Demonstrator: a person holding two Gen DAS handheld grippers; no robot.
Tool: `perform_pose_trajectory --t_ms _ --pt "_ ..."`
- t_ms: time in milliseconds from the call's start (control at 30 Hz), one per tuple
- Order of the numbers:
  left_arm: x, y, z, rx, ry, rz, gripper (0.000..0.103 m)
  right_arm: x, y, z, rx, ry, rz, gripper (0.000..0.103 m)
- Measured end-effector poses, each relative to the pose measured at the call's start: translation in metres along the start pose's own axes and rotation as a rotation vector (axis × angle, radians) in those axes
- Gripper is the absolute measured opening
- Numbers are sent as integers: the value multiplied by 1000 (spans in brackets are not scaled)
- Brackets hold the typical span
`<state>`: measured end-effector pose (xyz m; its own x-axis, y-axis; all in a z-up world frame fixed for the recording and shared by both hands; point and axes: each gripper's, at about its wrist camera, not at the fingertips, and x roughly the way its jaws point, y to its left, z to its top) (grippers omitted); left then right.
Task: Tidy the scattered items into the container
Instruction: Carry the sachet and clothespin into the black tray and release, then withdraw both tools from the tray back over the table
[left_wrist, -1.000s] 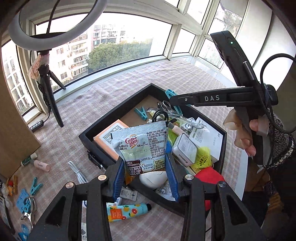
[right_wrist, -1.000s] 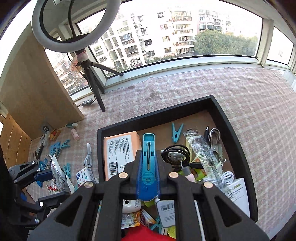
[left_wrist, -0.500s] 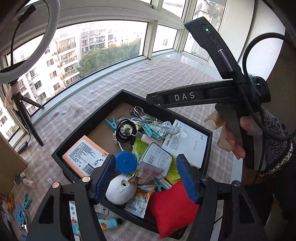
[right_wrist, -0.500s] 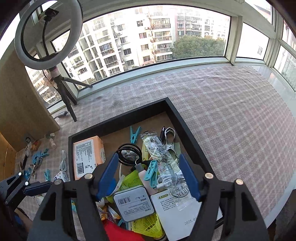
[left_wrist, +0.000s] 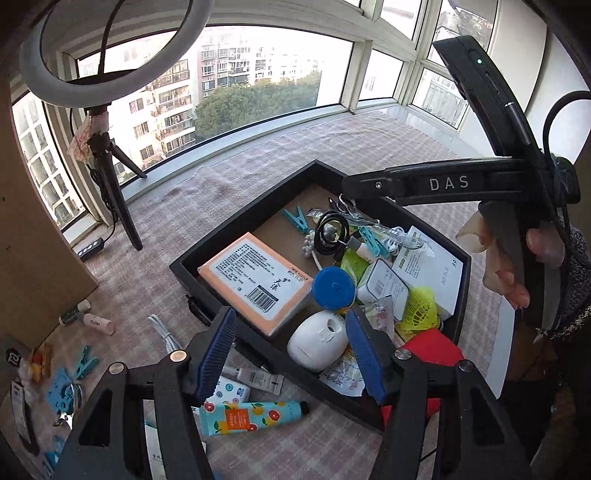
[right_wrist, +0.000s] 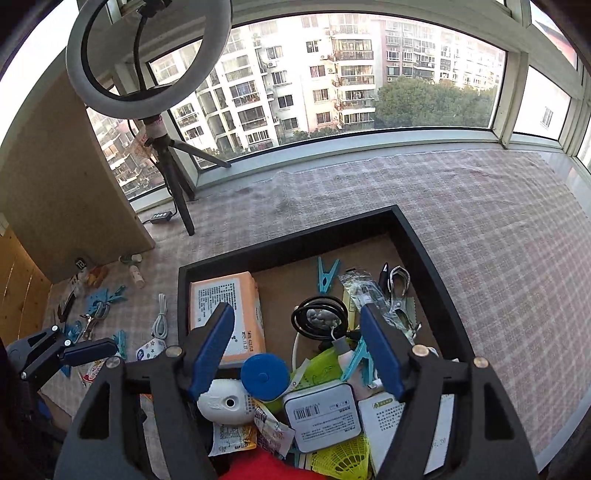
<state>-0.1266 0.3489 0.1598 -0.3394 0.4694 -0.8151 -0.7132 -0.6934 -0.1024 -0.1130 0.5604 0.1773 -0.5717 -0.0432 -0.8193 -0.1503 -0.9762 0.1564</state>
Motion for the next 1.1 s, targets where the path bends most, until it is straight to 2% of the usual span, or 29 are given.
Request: perform_pose_trajectory --t_ms 233,333,467,633,800,900,967,1100 --pt "-5 105 -40 -39 94 160 56 35 63 8 -143 70 97 69" --pt "-9 153 -61 -94 126 198 57 53 98 11 -223 98 129 69" --pt "-10 197 -76 -137 141 230 57 78 142 11 -308 133 171 69" --pt "6 223 -81 -135 175 185 57 114 190 14 -383 198 226 66" --pt "27 233 -80 -112 203 160 56 148 233 16 -458 250 262 61" --pt "38 235 -80 -97 220 139 56 168 250 18 -483 277 272 57" --pt "44 237 -81 -97 226 125 56 182 259 18 -494 302 281 51" --pt "56 241 -81 -101 239 115 52 200 275 17 -532 324 281 50"
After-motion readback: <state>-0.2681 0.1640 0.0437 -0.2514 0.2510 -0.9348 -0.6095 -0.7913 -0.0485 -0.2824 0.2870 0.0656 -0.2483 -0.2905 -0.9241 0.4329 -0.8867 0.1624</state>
